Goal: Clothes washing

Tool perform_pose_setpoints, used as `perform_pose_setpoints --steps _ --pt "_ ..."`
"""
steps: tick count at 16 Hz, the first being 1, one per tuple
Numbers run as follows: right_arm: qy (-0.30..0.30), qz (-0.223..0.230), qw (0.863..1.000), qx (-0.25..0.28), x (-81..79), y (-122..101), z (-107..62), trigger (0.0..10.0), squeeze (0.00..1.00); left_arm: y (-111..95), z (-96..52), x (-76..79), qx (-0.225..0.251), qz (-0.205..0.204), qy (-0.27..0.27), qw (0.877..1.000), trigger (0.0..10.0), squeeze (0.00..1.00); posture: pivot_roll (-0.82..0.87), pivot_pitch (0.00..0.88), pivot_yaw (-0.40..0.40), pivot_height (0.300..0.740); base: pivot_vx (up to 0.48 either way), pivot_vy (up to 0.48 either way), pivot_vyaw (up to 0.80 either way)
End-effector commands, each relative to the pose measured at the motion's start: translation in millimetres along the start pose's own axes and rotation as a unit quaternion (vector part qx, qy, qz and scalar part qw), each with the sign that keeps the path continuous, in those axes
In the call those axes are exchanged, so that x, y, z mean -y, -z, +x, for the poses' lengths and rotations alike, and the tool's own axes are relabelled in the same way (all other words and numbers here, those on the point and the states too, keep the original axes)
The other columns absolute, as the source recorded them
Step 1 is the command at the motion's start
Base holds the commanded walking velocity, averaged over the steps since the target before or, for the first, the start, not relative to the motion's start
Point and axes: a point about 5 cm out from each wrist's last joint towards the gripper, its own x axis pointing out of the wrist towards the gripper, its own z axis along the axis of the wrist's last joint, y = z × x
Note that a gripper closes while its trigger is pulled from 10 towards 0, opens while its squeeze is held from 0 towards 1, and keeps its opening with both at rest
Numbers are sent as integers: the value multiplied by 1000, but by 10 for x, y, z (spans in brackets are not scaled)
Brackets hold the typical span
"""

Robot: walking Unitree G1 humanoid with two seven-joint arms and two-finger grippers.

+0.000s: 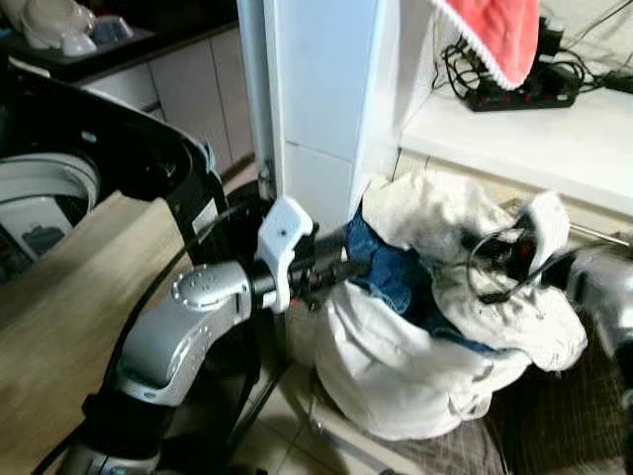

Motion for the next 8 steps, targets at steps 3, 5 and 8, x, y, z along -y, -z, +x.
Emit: perform_pose_setpoints --steps 3,5,8 --pt "-211 -24 965 154 -547 -808 -148 0 0 -426 98 -63 115 29 -27 993 10000 0 -78 0 11 740 0 0 0" --pt "-293 -31 940 172 -777 -980 -241 0 0 -723 199 10 190 51 -11 980 10000 0 -79 0 8 740 0 0 0" --pt "-308 -38 936 168 -892 -1010 -261 0 0 -818 246 211 228 24 67 971 10000 1000 -78 0 7 740 0 0 0"
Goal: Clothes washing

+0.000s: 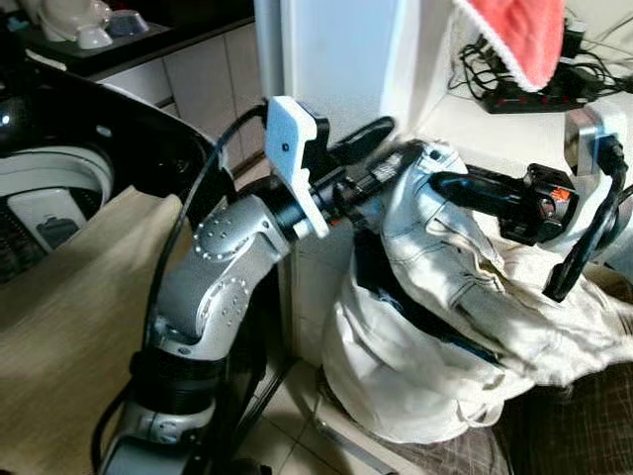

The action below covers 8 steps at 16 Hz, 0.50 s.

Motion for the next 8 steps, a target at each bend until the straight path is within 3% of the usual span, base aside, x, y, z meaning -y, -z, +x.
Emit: perform_pose_setpoints --steps 1,2,5,6,8 --pt "-17 -14 1000 16 -81 -118 5 0 0 33 3 115 -8 -20 44 999 10000 1000 -77 0 6 740 0 0 0" --pt "-17 -7 1000 23 -92 -122 -8 0 0 103 -35 181 -21 -41 66 997 10000 1000 -74 0 5 740 0 0 0" --pt "-22 1 999 29 -120 -132 -37 0 0 199 -75 207 -43 -34 72 996 10000 1000 -73 0 5 740 0 0 0" --pt "-33 6 999 37 -157 -162 -54 0 0 249 -109 226 -57 -37 90 994 10000 0 -73 0 5 740 0 0 0" --pt "-41 10 998 35 -192 -168 -65 0 0 304 -95 206 -75 -13 92 993 10000 0 -73 0 5 740 0 0 0"
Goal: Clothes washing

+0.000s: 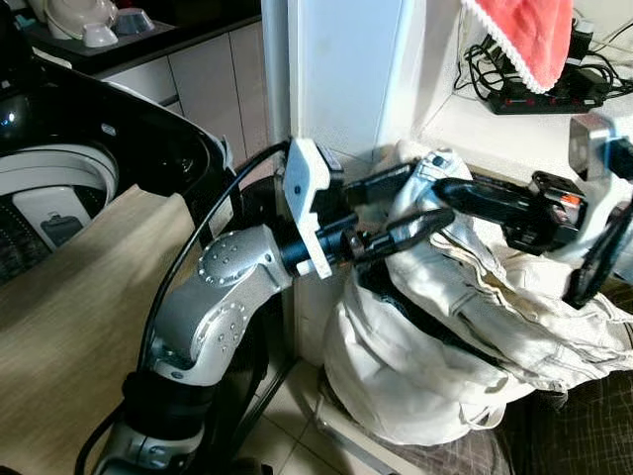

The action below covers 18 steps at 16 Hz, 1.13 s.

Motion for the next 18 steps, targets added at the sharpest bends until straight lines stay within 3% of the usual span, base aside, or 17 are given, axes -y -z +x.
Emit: perform_pose_setpoints --steps 1,5,6,7,18 --pt "-29 -37 999 22 -119 -176 8 0 0 102 32 16 -29 -3 12 1000 10000 0 -73 0 5 740 0 0 0" --pt "-41 -32 998 21 -156 -176 29 0 0 179 124 -61 -39 13 -16 999 10000 0 -76 0 6 740 0 0 0" --pt "-41 -32 998 21 -158 -177 29 0 0 180 125 -78 -38 12 -24 999 5333 0 -76 0 6 740 0 0 0" --pt "-41 -32 998 21 -161 -178 28 0 0 173 120 -86 -34 10 -25 999 0 0 -76 0 6 740 0 0 0" --pt "-27 -40 999 18 -140 -179 67 0 0 182 87 -97 -27 -5 -25 999 0 0 -73 0 7 740 0 0 0"
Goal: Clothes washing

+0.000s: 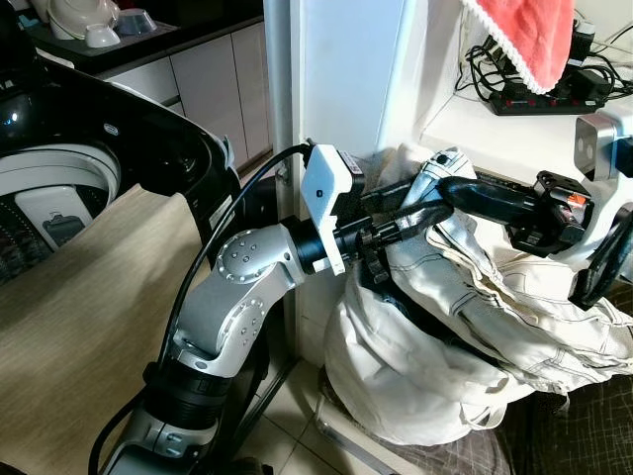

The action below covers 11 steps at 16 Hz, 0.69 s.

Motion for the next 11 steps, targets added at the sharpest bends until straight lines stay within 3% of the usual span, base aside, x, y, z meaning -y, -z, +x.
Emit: perform_pose_setpoints --steps 1,3,4,5,6,7,10,11 --pt "-34 -42 998 16 -118 -153 74 0 0 78 -25 -36 -22 -13 -13 1000 0 0 -73 0 7 740 0 0 0" --pt "-23 -48 998 14 -99 -158 79 0 0 79 -24 -57 -22 -11 -20 999 0 0 -74 0 8 740 0 0 0" --pt "-13 -53 998 14 -85 -164 83 3255 0 70 -28 -78 -21 -9 -28 999 0 0 -74 0 9 740 0 0 0" --pt "0 -52 999 13 -59 -165 85 10000 137 62 -32 -101 -19 -7 -36 999 0 0 -74 0 8 740 0 0 0" --pt "5 -49 999 12 -48 -164 87 10000 137 59 -35 -107 -20 -5 -38 999 0 0 -74 0 8 740 0 0 0" --pt "11 -46 999 18 -37 -182 90 10000 1000 41 -58 -149 -18 -2 -50 999 0 0 -74 0 8 740 0 0 0" --pt "65 -74 994 41 45 -265 51 10000 1000 -28 -130 -231 -9 7 -67 998 0 0 -70 0 6 740 0 0 0" --pt "121 -92 986 67 149 -337 -4 10000 937 -72 -177 -280 -4 10 -77 997 0 0 -69 0 7 740 0 0 0"
